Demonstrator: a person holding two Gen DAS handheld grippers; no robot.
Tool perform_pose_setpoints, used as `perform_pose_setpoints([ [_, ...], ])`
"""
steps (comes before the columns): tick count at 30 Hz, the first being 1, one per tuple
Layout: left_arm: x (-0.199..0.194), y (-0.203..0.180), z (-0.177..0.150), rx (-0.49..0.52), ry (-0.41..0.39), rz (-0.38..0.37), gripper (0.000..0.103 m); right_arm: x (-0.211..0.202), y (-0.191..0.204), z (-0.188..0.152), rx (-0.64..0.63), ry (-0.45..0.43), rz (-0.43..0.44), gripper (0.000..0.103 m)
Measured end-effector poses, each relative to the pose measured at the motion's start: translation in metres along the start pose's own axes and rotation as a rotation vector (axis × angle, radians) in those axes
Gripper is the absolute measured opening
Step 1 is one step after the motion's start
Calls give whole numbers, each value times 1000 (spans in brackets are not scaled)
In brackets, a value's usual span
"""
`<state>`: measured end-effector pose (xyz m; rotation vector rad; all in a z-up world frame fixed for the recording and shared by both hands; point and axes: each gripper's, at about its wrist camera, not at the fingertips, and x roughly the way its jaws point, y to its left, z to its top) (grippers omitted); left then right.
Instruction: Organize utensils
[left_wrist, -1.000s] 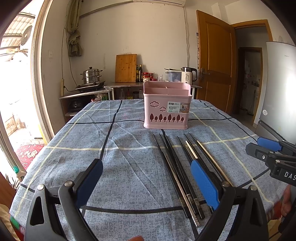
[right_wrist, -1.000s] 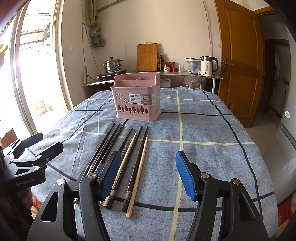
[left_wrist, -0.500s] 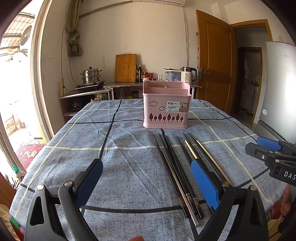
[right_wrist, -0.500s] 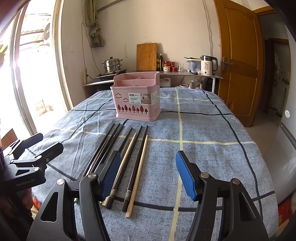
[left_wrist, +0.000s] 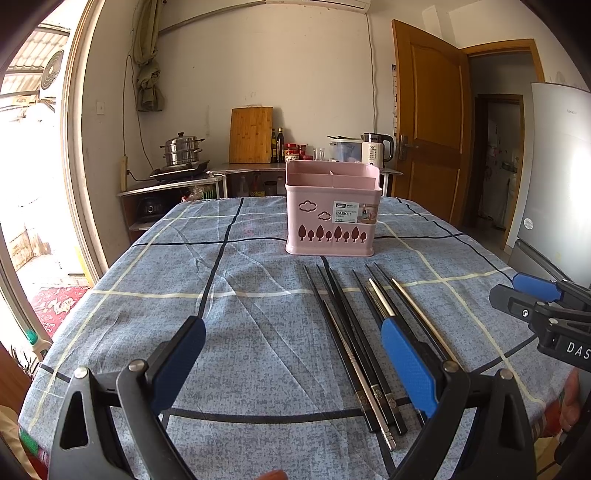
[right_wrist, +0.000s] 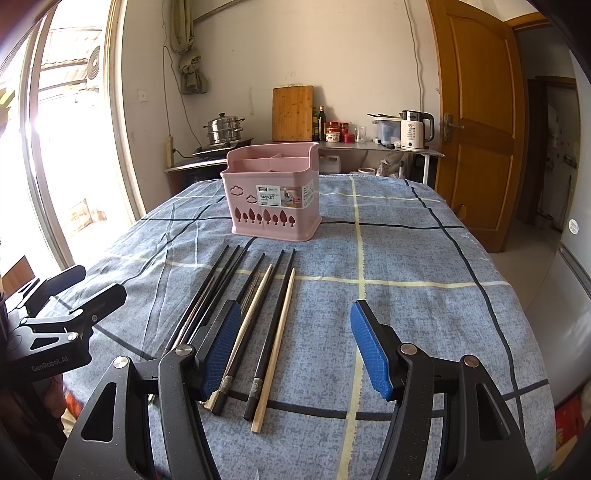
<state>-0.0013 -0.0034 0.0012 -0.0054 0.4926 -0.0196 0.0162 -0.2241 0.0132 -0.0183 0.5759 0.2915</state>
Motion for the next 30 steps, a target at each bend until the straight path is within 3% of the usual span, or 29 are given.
perform_pose_setpoints([
  [18, 3, 0, -1, -3, 11, 1, 98, 2, 0, -1, 1, 2, 0, 62],
  [30, 25, 4, 11, 14, 64, -1, 98, 18, -2, 5, 6, 27, 18, 62],
])
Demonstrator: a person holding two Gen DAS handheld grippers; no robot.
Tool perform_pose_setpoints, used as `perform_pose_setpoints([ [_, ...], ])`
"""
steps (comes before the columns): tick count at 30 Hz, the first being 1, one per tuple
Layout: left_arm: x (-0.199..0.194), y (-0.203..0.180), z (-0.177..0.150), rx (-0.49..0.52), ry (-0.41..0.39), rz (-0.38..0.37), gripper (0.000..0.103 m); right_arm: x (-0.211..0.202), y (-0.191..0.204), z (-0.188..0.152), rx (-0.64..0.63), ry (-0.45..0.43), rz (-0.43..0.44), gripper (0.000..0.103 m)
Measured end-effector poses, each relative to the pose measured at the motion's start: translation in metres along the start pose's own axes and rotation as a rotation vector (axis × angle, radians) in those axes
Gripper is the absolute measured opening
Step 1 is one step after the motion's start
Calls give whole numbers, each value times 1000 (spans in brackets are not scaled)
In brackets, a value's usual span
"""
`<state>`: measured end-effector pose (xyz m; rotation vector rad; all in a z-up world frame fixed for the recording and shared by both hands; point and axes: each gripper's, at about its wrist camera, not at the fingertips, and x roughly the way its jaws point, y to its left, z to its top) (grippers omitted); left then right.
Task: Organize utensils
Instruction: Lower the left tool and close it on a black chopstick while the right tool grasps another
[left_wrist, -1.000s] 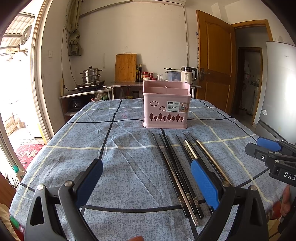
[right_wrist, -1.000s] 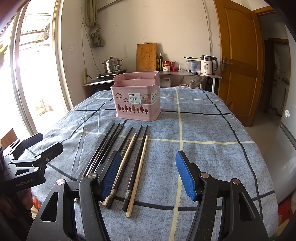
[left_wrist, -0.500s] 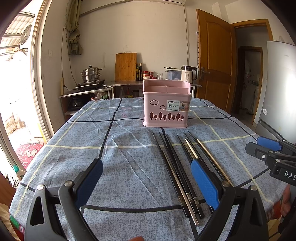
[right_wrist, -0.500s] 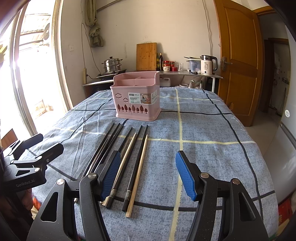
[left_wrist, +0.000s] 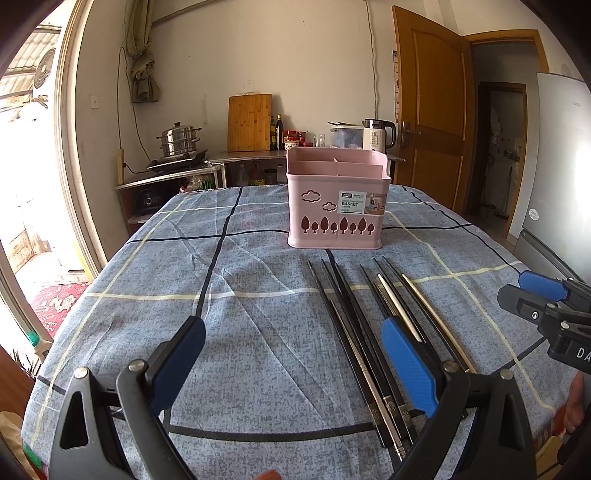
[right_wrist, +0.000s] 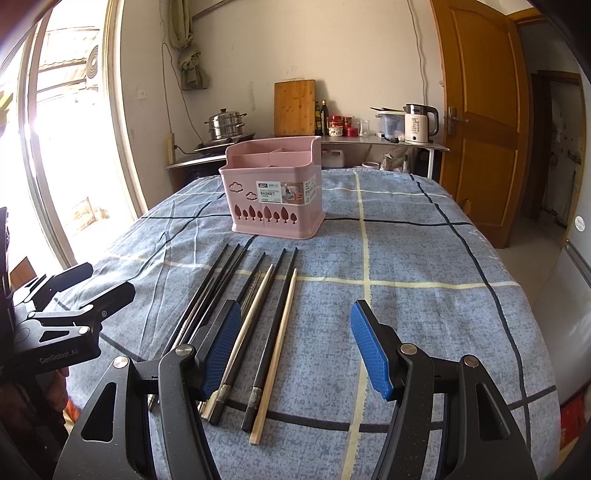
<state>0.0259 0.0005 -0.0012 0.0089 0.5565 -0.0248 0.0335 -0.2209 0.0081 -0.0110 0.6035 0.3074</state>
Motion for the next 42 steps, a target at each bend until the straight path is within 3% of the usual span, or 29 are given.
perform_pose_setpoints([
  [6, 26, 9, 17, -15, 80, -54, 98, 17, 2, 14, -24, 32, 16, 62],
  [8, 37, 7, 24, 12, 99, -42, 91, 26, 2, 20, -28, 51, 16, 62],
  [10, 48, 6, 29, 29, 121, -21, 91, 35, 2, 27, -30, 69, 18, 62],
  [12, 64, 10, 34, 3, 176, -49, 91, 48, 0, 34, -31, 98, 18, 62],
  [14, 79, 12, 38, -21, 222, -71, 89, 63, -1, 40, -35, 134, 14, 57],
  [16, 92, 10, 42, -3, 242, -56, 84, 80, -3, 46, -46, 173, 15, 45],
  [24, 134, 7, 54, 3, 326, -80, 64, 142, -12, 62, -21, 307, 63, 24],
  [31, 156, 3, 53, -3, 384, -100, 50, 170, -12, 64, -15, 353, 78, 18],
  [39, 161, -11, 54, 56, 385, -63, 42, 183, -9, 63, -27, 376, 68, 14],
  [42, 162, -16, 57, 67, 391, -59, 32, 187, -6, 66, -42, 382, 53, 12],
])
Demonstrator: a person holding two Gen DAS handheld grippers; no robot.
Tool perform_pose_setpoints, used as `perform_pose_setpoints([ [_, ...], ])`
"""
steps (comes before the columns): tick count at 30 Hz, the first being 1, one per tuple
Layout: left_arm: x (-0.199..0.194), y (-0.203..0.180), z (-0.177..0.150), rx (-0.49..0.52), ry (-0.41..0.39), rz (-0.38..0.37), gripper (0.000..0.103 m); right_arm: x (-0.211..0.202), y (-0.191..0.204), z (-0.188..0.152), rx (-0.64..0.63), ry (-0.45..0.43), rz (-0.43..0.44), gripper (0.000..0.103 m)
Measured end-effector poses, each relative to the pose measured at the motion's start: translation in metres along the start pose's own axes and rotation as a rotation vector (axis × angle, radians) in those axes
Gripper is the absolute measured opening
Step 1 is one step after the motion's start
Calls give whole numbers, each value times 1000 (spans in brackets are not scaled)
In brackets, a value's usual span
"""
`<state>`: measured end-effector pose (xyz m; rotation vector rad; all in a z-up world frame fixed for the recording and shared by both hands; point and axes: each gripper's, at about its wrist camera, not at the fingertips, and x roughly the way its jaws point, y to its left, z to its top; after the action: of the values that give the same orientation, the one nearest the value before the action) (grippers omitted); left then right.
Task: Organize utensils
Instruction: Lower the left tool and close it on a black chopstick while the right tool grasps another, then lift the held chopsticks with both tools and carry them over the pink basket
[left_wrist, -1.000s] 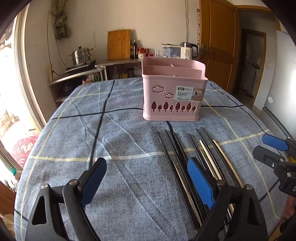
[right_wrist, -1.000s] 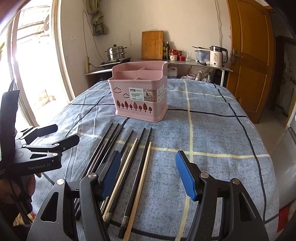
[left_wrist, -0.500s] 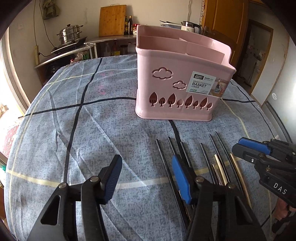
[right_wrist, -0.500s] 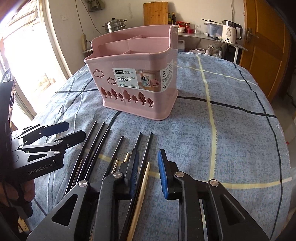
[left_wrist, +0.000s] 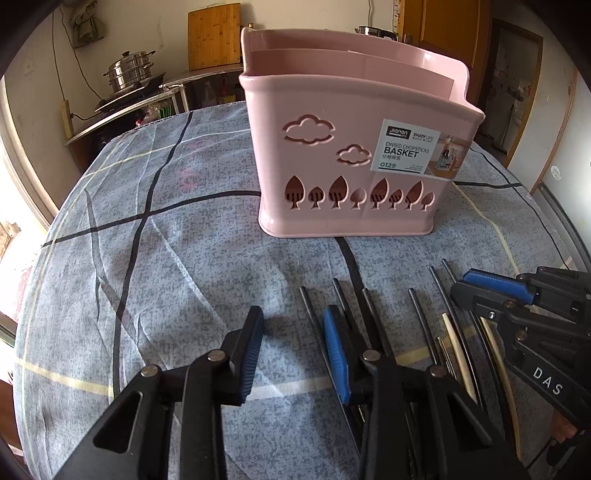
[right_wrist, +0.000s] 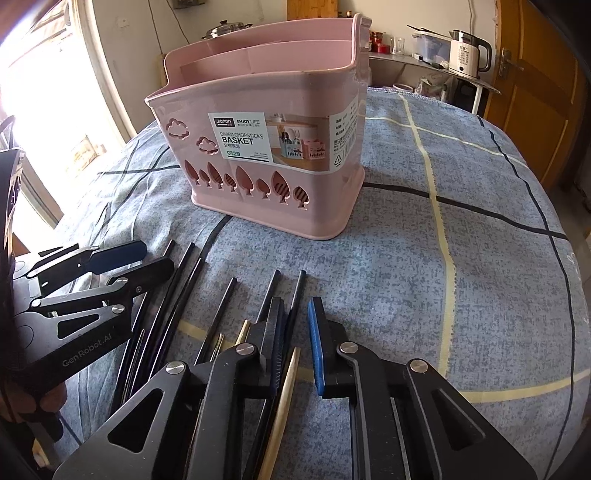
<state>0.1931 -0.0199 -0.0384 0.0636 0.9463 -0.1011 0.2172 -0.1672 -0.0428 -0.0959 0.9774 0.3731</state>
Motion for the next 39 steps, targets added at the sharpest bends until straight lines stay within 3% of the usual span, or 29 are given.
perform_pose_setpoints([
  [7, -1, -7, 6, 10, 8, 1, 9, 1, 5, 2, -4, 4, 5, 6],
  [17, -37, 3, 13, -13, -42, -88, 8, -39, 8, 8, 9, -86, 49, 6],
  [33, -170, 14, 27, 23, -307, -156, 5, -147, 23, 16, -29, -331, 90, 4],
  [39, -192, 16, 34, 36, -356, -159, 4, -174, 25, 17, -44, -396, 93, 4],
])
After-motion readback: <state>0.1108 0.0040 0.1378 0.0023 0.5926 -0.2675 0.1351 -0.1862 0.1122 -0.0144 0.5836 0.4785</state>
